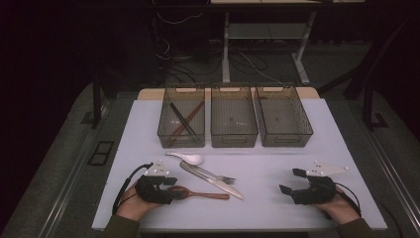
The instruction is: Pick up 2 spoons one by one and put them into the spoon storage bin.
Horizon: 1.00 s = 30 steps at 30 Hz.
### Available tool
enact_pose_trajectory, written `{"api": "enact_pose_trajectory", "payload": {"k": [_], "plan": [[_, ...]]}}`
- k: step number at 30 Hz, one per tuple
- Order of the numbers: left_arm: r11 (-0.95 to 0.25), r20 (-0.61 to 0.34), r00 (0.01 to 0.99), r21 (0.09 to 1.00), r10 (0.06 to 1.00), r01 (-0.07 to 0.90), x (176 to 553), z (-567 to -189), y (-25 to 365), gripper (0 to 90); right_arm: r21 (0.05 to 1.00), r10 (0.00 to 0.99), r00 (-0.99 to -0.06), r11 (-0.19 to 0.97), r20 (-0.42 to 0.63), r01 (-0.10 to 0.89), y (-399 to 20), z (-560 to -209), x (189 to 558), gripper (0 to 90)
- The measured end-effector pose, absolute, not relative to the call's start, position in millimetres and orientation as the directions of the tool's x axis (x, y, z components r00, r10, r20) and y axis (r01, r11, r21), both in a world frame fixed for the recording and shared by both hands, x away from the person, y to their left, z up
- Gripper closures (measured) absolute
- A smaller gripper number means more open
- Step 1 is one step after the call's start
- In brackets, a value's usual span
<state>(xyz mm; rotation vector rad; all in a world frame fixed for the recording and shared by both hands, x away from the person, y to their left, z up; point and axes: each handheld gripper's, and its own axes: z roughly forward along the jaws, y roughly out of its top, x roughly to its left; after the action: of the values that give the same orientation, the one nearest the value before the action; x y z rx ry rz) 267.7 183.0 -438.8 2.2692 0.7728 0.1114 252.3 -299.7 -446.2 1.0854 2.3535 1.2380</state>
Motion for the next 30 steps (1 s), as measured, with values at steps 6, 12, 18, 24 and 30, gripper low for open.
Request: {"api": "enact_pose_trajectory", "payload": {"k": [6, 12, 18, 24, 30], "plan": [[-0.591, -0.125, 0.834, 0.650, 0.538, 0.478, 266, -440, 180, 42.3, 0.795, 0.726, -0.680, 0.351, 0.104, 0.496, -301, -446, 253, 18.5], [-0.625, -0.085, 0.852, 0.643, 0.516, 0.443, 264, -440, 179, 43.3, 0.794, 0.725, -0.681, 0.352, 0.104, 0.496, -301, -446, 253, 18.5], [-0.638, -0.083, 0.867, 0.644, 0.491, 0.423, 260, -439, 178, 49.6, 0.793, 0.725, -0.680, 0.352, 0.104, 0.497, -301, -446, 253, 18.5], [-0.649, -0.087, 0.881, 0.643, 0.466, 0.407, 258, -439, 178, 57.5, 0.793, 0.727, -0.679, 0.352, 0.102, 0.497, -301, -446, 252, 18.5], [-0.660, -0.077, 0.894, 0.647, 0.442, 0.382, 256, -437, 181, 65.3, 0.793, 0.726, -0.680, 0.353, 0.102, 0.496, -301, -446, 253, 18.5]]}}
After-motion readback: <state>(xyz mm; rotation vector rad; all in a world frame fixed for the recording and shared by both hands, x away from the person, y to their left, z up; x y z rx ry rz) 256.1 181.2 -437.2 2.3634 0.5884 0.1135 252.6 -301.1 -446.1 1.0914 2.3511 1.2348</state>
